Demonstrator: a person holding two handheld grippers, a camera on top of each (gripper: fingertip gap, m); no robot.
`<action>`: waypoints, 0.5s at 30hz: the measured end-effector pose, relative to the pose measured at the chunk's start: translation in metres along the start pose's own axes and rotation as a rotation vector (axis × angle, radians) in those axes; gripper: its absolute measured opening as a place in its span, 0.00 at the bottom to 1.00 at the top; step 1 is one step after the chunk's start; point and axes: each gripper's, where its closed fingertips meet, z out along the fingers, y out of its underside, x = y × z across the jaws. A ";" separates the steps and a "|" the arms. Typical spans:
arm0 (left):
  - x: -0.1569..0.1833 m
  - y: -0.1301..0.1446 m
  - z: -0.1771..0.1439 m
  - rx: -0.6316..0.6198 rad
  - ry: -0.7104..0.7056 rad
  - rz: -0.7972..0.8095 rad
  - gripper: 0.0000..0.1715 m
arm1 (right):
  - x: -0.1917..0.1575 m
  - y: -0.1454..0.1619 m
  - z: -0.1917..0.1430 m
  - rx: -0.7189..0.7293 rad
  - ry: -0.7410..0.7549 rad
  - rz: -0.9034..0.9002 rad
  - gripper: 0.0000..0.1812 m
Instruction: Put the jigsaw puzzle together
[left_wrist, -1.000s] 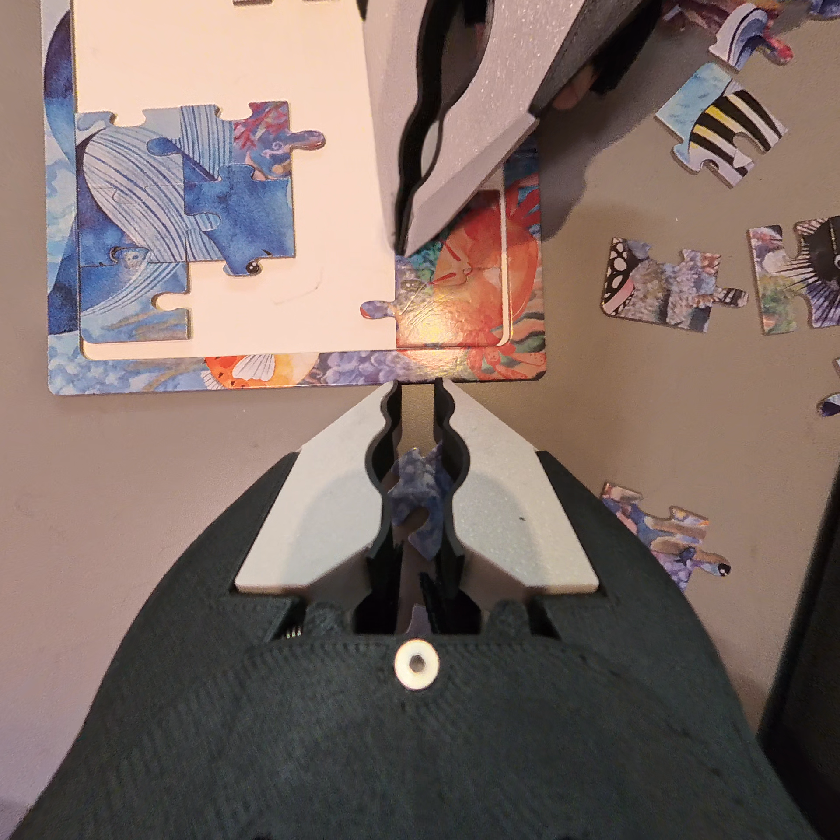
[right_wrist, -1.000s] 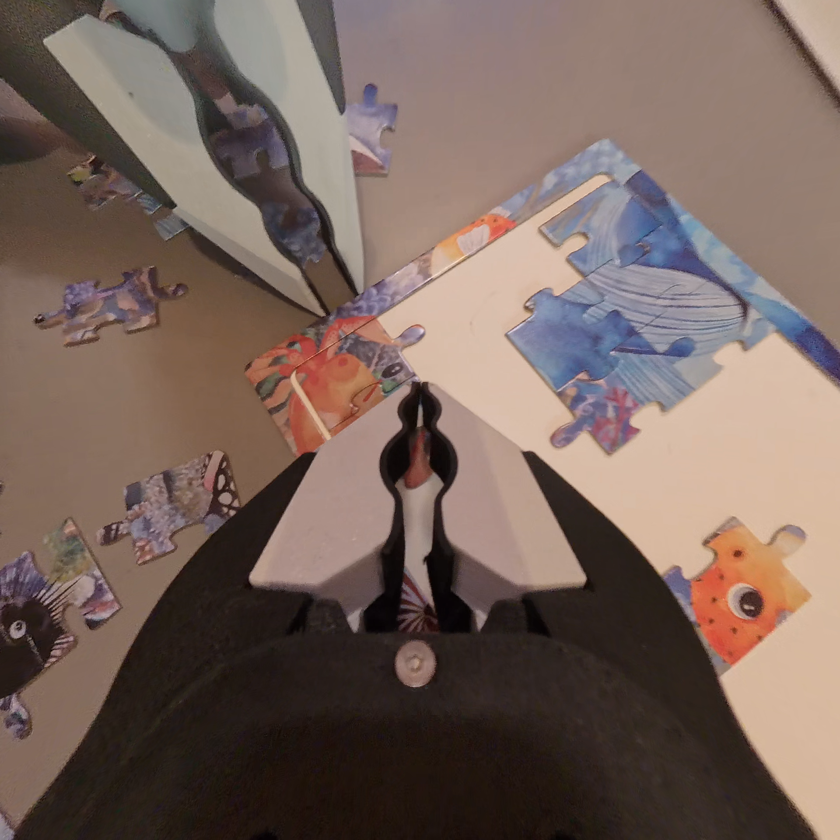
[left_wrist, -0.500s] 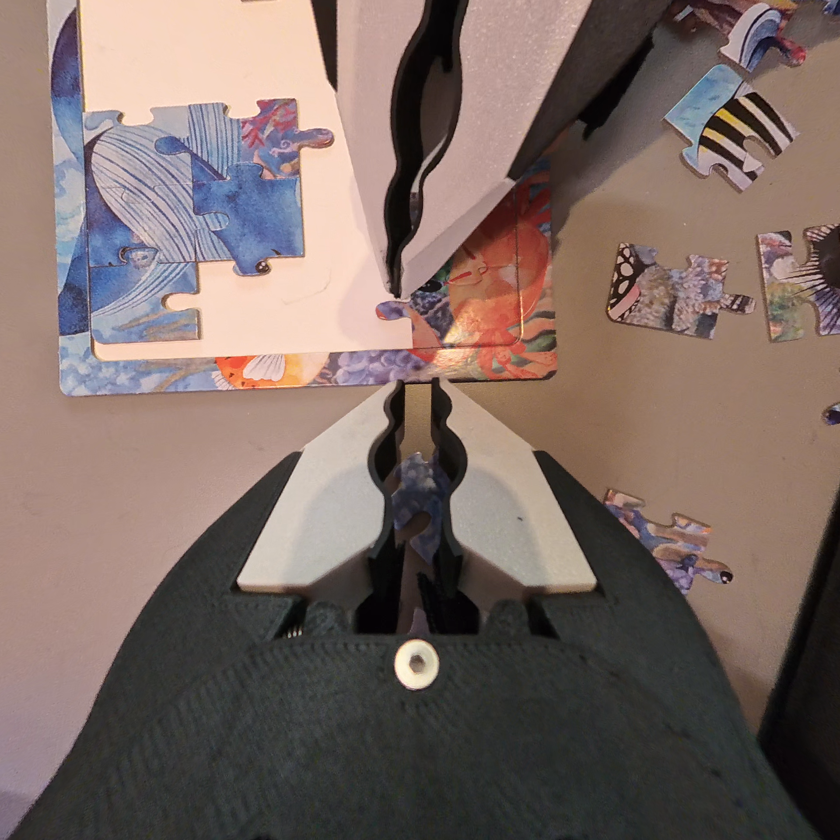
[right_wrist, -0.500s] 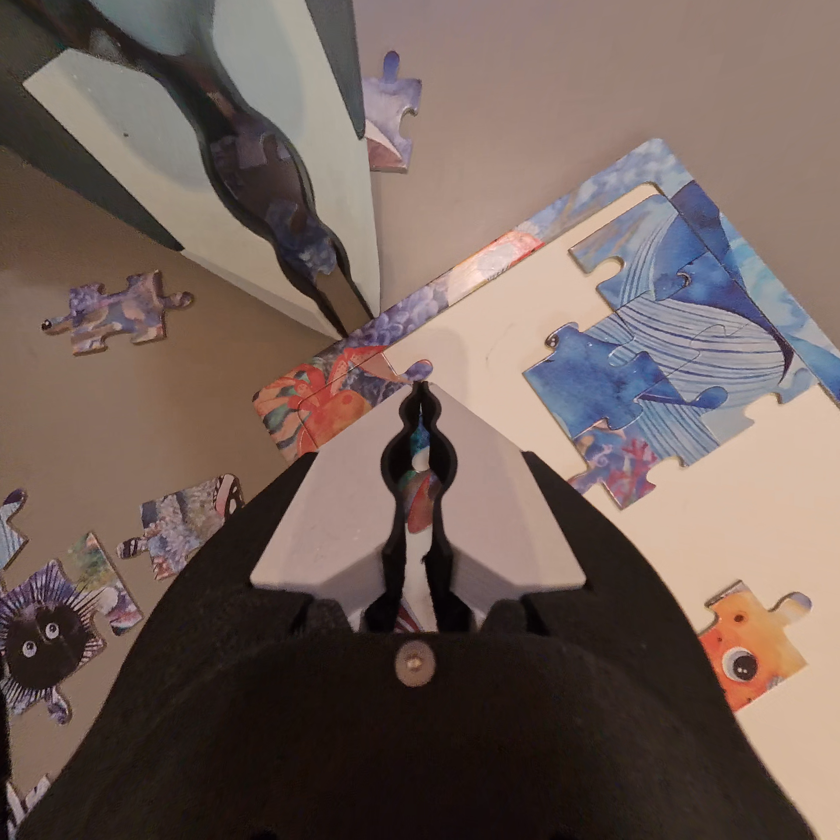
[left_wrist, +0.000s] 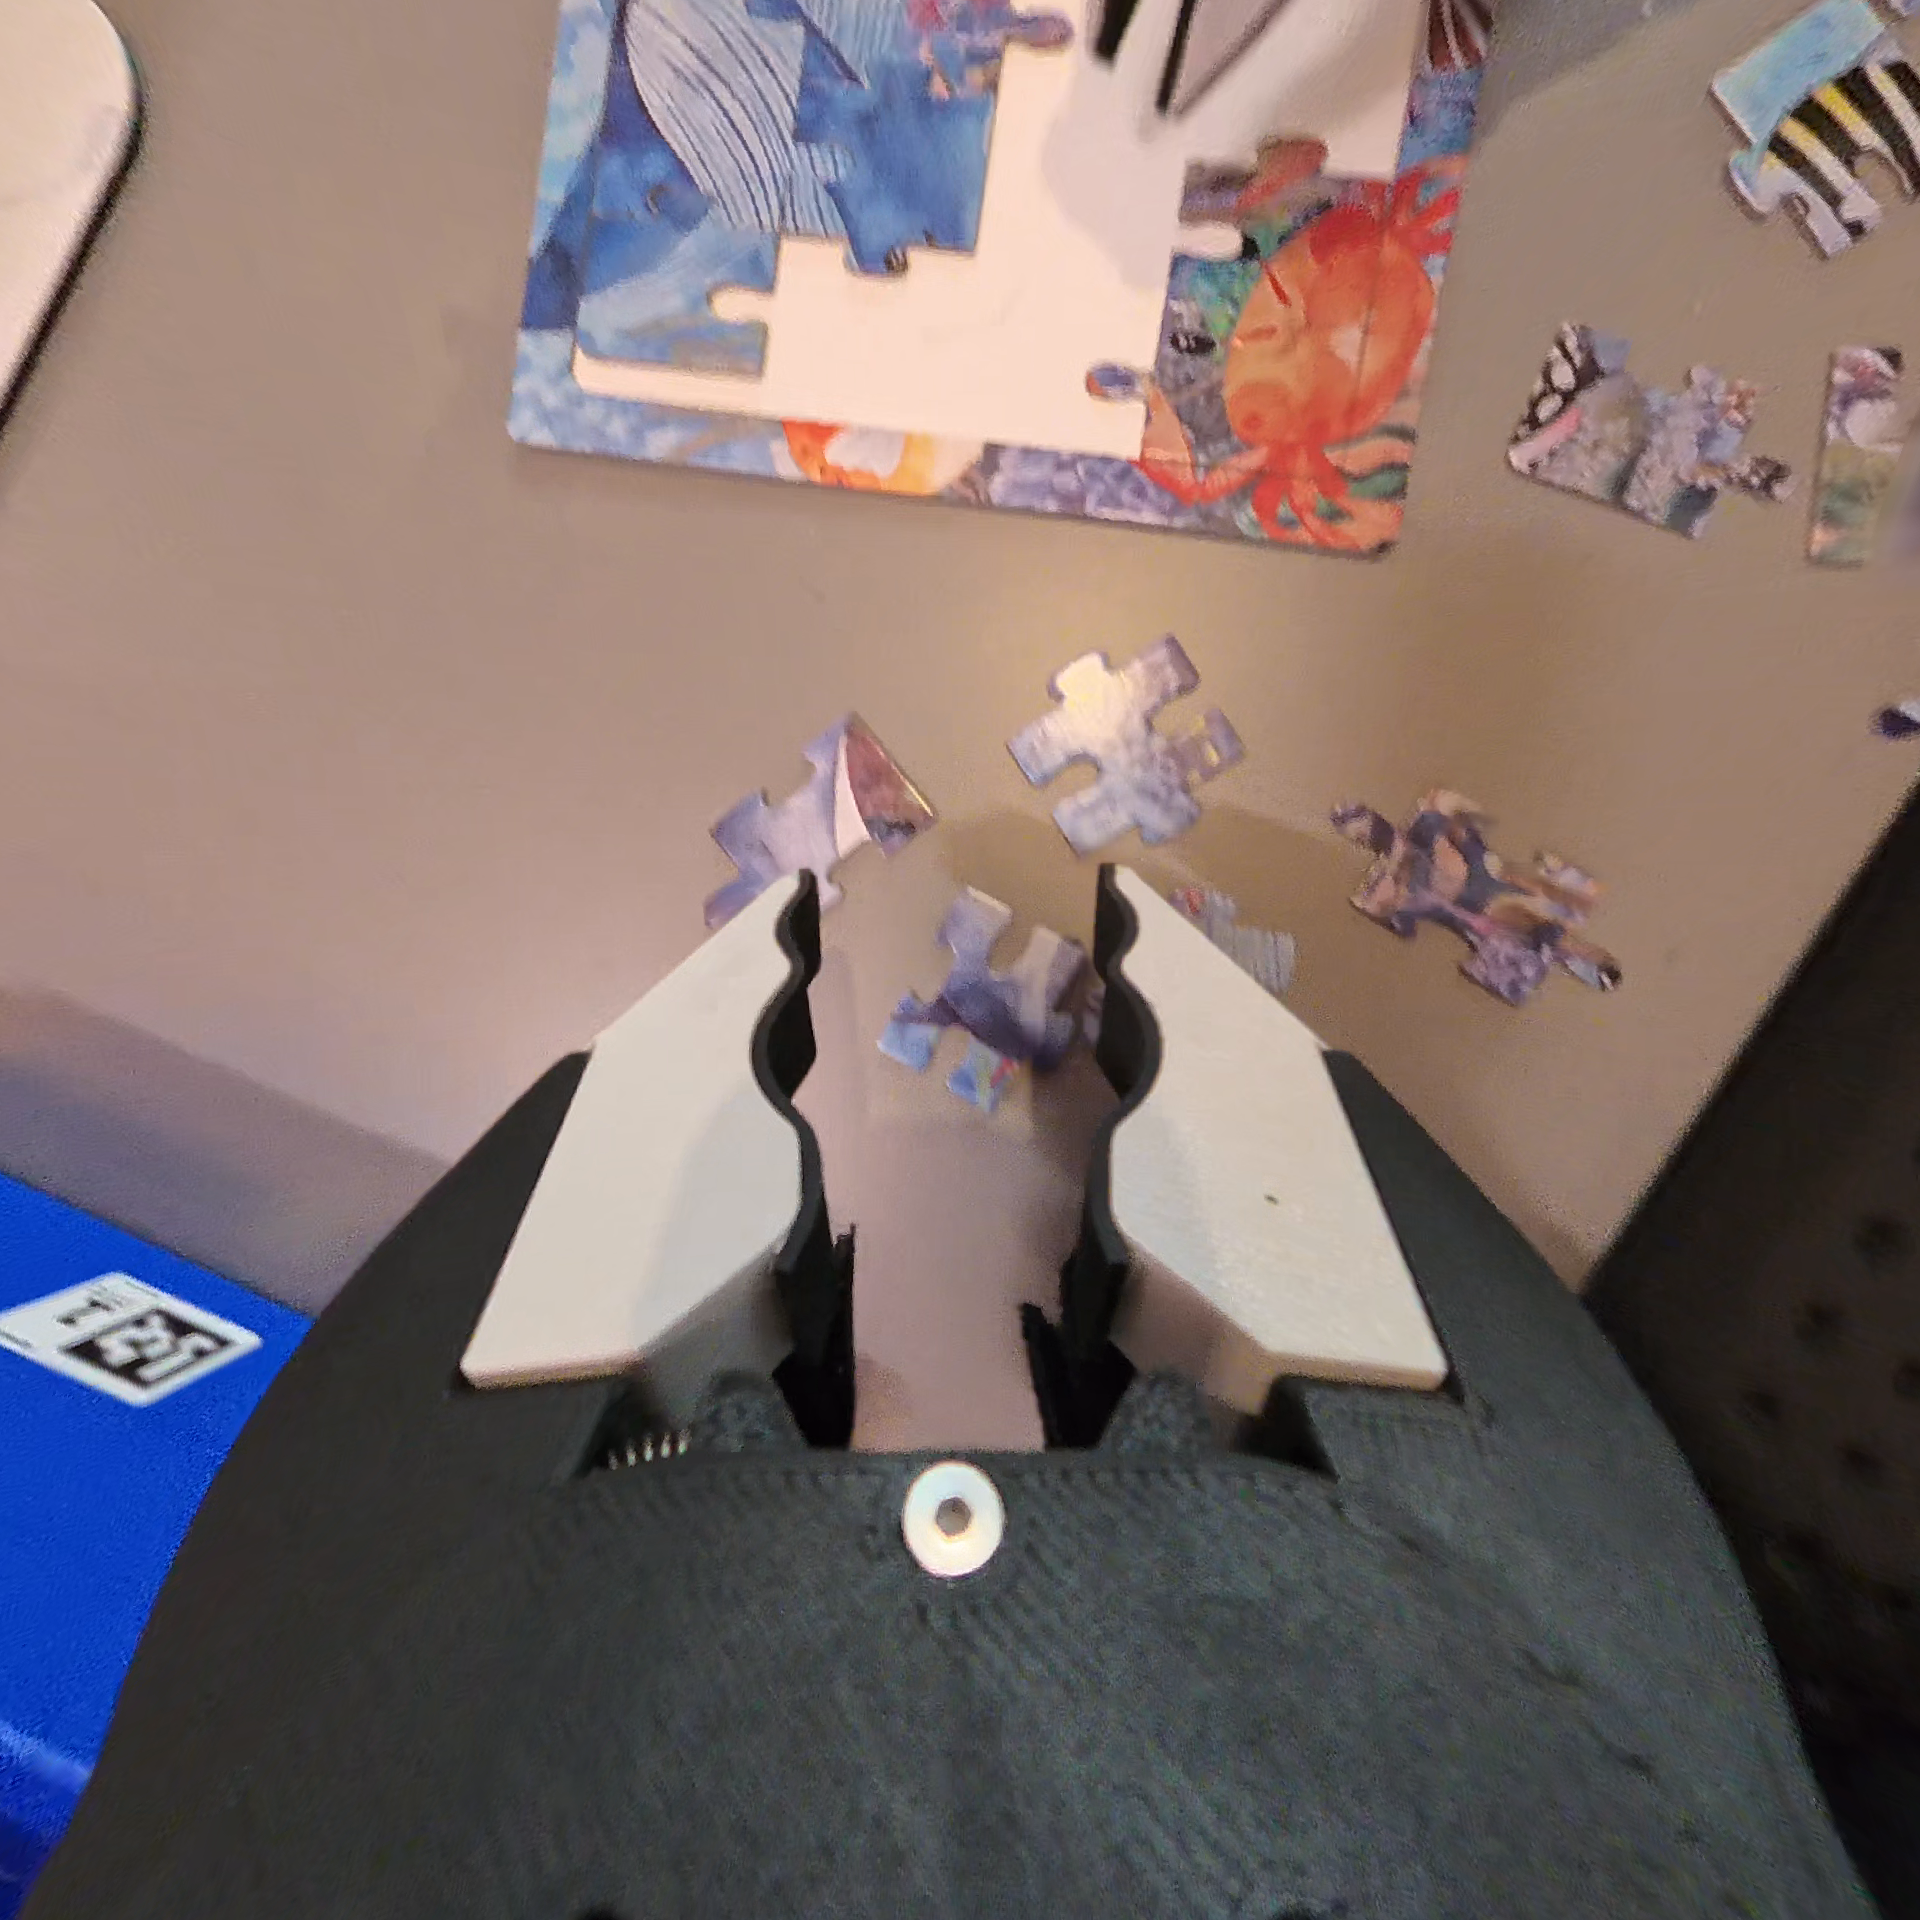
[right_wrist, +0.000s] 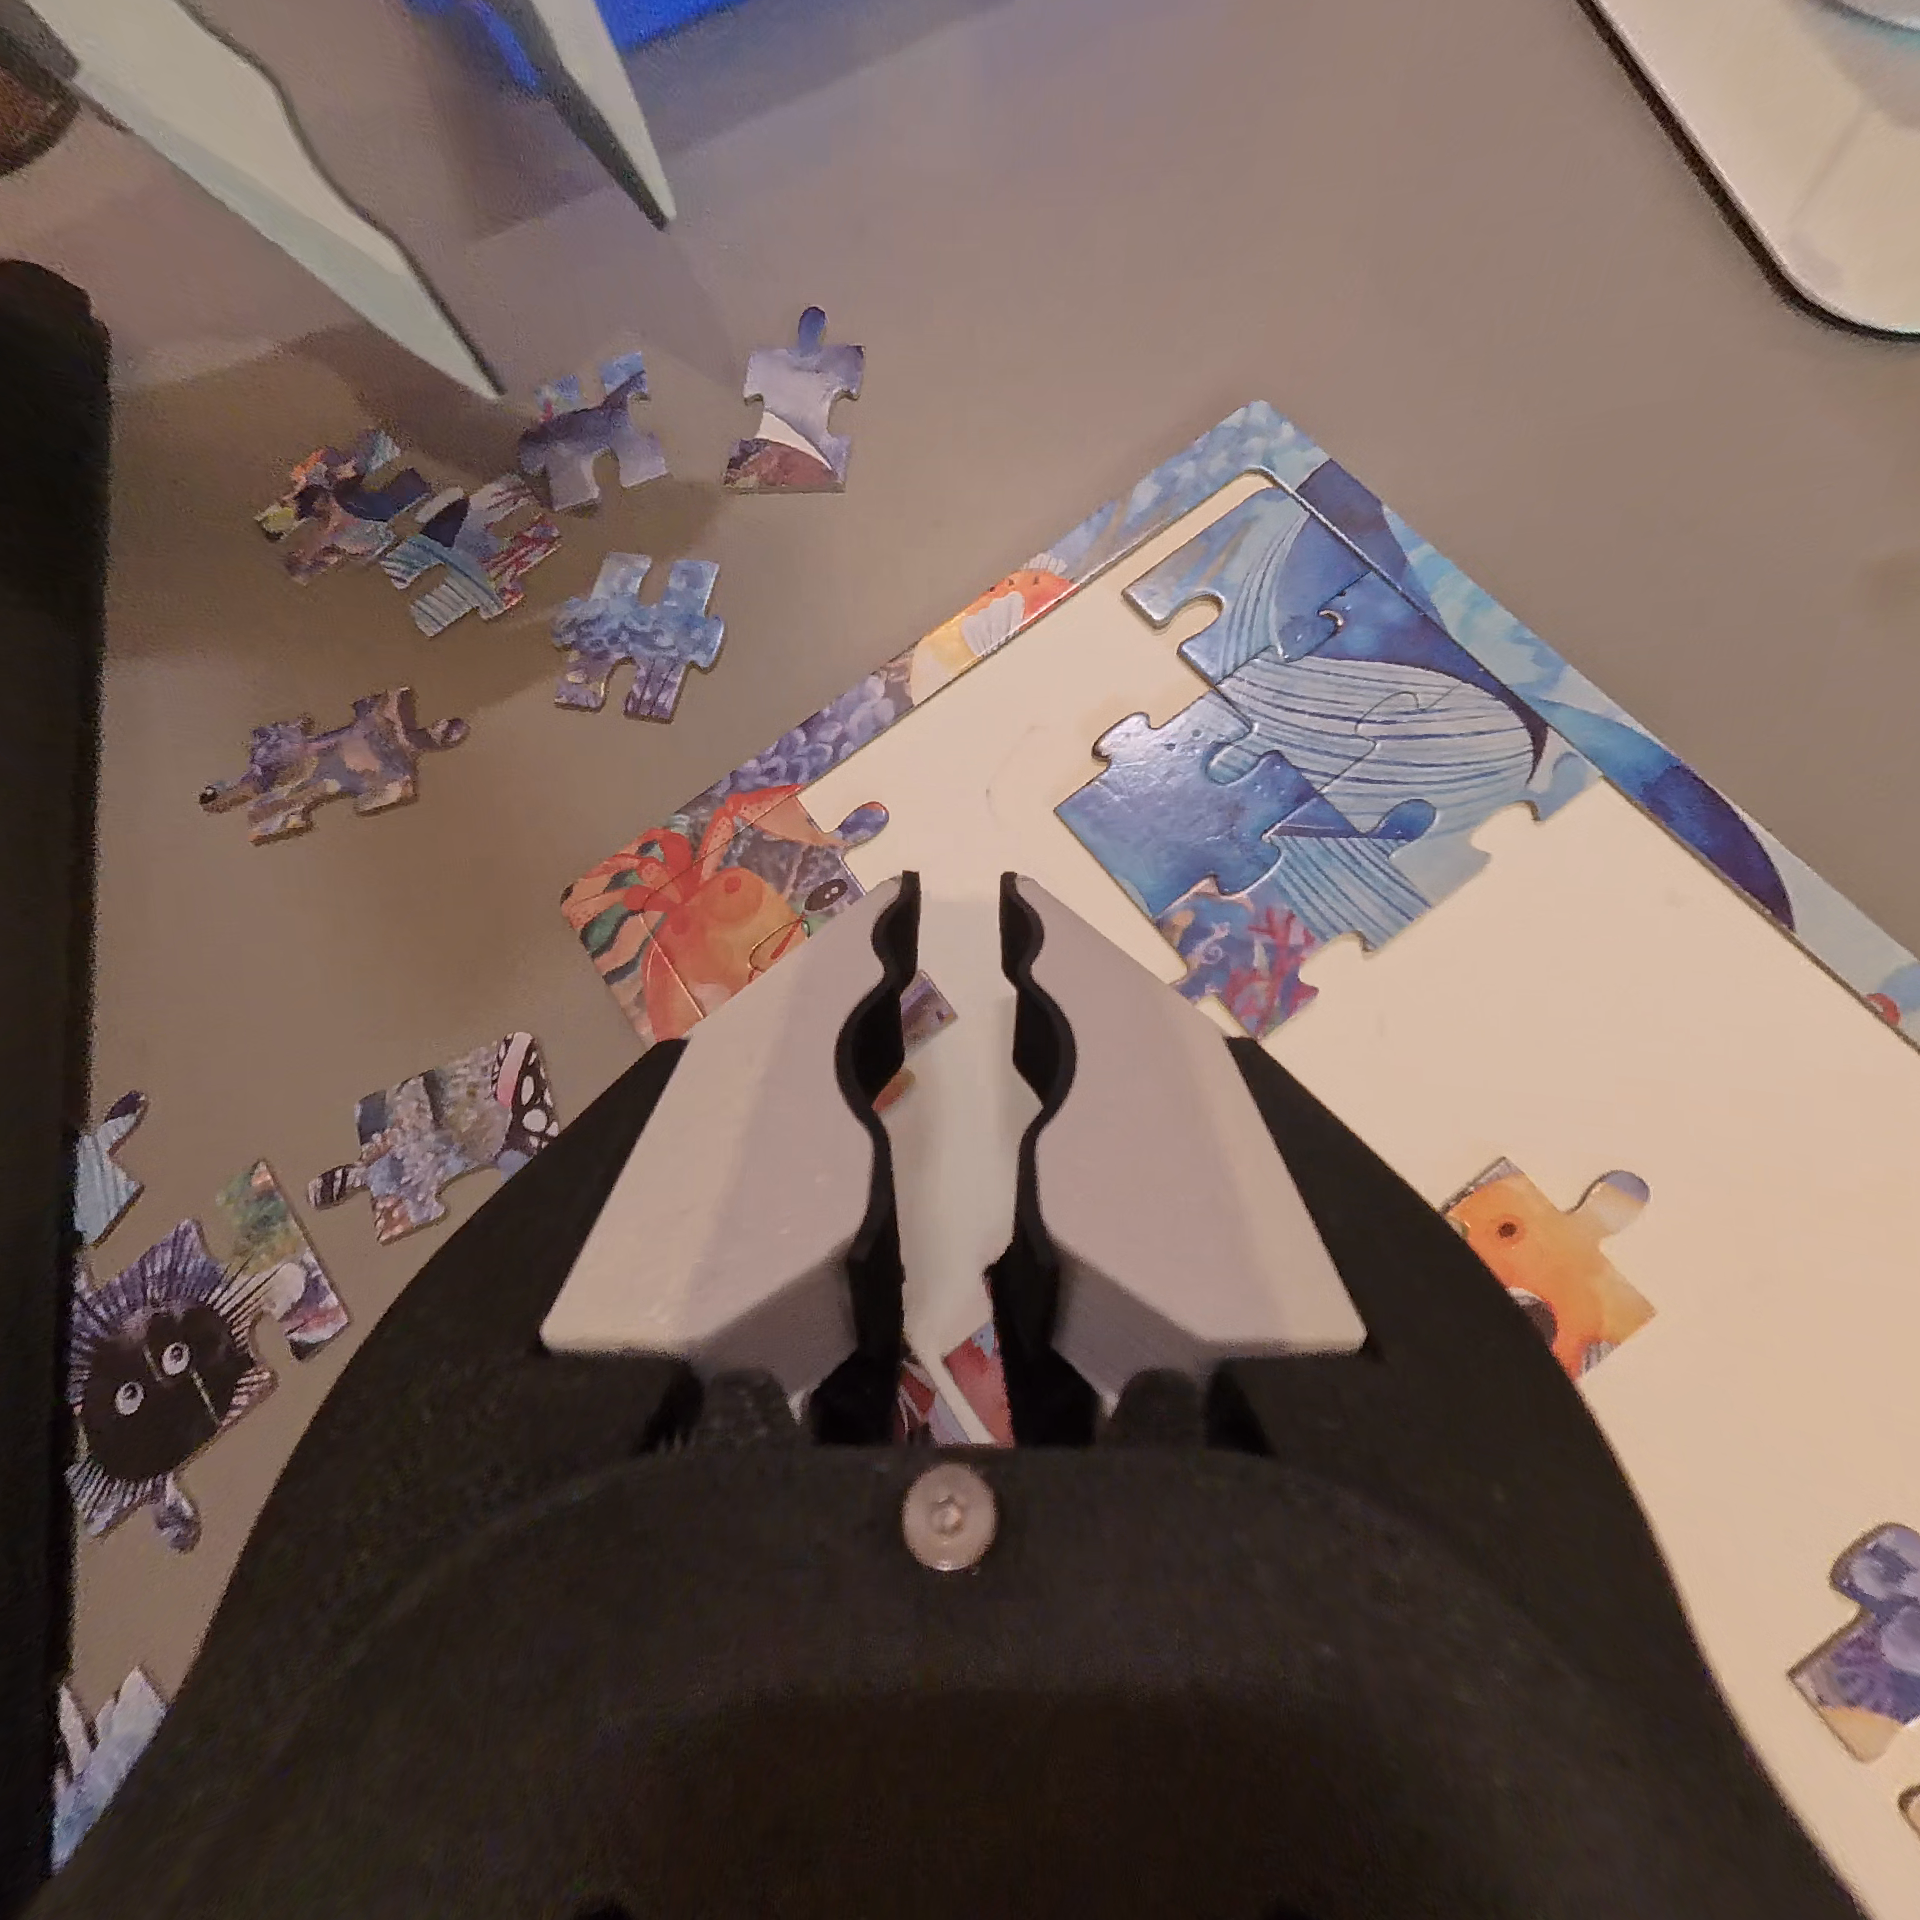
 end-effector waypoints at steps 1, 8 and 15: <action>0.003 0.008 -0.002 -0.017 0.008 -0.003 0.32 | 0.000 0.001 -0.002 -0.003 -0.006 0.006 0.08; 0.081 -0.012 0.009 0.037 0.175 0.138 0.36 | -0.001 0.006 -0.030 -0.052 -0.012 -0.062 0.17; 0.149 -0.063 0.050 0.089 0.233 0.361 0.37 | -0.009 0.017 -0.058 0.013 -0.002 -0.113 0.15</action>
